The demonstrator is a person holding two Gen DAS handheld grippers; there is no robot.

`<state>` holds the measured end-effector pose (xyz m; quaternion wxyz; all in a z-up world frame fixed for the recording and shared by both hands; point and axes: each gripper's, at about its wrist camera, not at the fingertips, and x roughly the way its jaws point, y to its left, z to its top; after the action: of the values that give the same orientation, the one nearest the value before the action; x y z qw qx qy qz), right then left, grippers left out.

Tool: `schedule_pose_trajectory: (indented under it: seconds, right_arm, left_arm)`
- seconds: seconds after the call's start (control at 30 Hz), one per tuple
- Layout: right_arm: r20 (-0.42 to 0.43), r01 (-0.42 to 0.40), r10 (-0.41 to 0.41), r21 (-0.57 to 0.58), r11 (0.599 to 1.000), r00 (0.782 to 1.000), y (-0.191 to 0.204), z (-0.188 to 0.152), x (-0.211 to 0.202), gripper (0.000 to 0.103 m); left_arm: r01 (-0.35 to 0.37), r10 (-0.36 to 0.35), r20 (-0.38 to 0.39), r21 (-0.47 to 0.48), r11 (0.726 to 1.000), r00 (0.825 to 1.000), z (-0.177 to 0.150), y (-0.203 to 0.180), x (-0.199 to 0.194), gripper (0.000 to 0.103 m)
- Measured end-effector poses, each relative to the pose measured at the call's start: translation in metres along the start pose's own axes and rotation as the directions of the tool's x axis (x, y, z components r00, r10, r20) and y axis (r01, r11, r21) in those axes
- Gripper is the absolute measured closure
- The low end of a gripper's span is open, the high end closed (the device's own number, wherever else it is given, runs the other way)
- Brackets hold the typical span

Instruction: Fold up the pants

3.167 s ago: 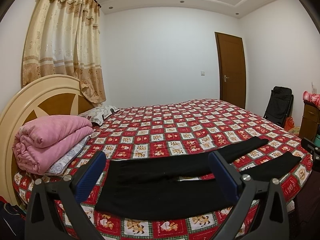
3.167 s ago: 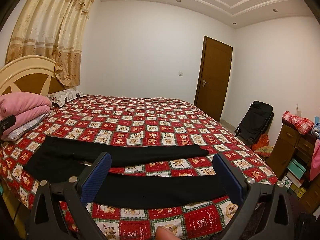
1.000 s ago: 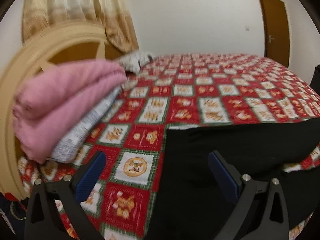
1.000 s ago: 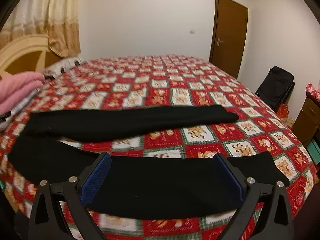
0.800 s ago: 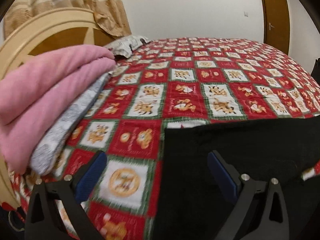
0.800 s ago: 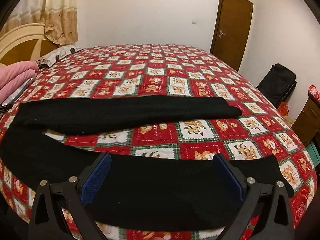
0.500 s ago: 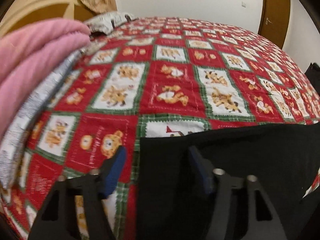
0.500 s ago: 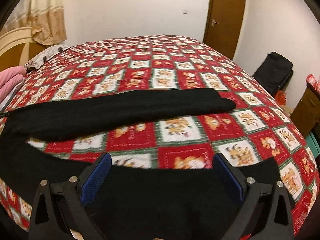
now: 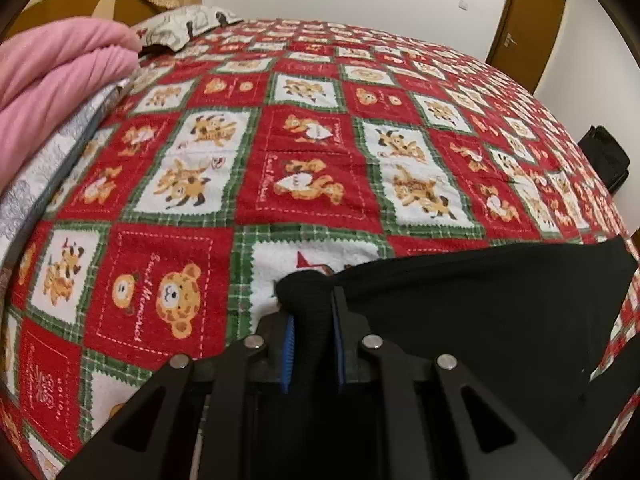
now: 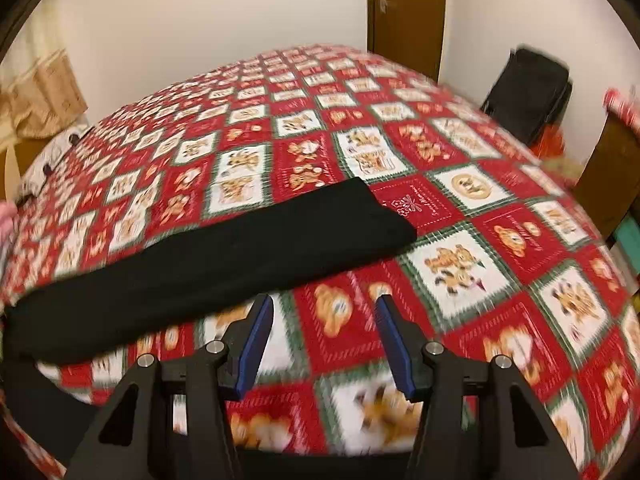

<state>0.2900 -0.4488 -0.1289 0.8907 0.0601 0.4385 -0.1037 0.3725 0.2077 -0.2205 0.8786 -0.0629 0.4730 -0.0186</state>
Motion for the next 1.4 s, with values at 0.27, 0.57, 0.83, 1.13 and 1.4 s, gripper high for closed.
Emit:
schedule_pose_trajectory:
  seconds: [0.27, 0.57, 0.83, 1.13, 1.4]
  right_arm:
    - [-0.057, 0.041, -0.042, -0.011, 0.999, 0.997, -0.025, 0.064, 0.062, 0.048]
    - [-0.119, 0.042, -0.045, -0.027, 0.999, 0.992, -0.039, 0.11, 0.128, 0.048]
    - [-0.2, -0.057, 0.06, 0.02, 0.998, 0.978, -0.041, 0.105, 0.166, 0.055]
    - [-0.12, -0.051, 0.047, -0.035, 0.998, 0.992, -0.033, 0.104, 0.123, 0.095]
    - [0.052, -0.066, 0.07, -0.077, 0.995, 0.996, -0.04, 0.089, 0.027, 0.095]
  left_arm:
    - [0.006, -0.006, 0.002, -0.009, 1.0, 1.0, -0.001, 0.0, 0.003, 0.086]
    - [-0.012, 0.012, -0.012, -0.014, 1.0, 1.0, 0.0, -0.003, 0.008, 0.086]
    - [-0.029, 0.029, -0.021, -0.001, 1.0, 0.999, 0.002, -0.007, 0.013, 0.086]
    - [-0.038, 0.038, -0.012, -0.021, 0.999, 0.999, 0.006, -0.009, 0.0, 0.088]
    - [0.047, -0.041, 0.1, -0.06, 0.997, 0.994, 0.001, -0.004, -0.045, 0.088]
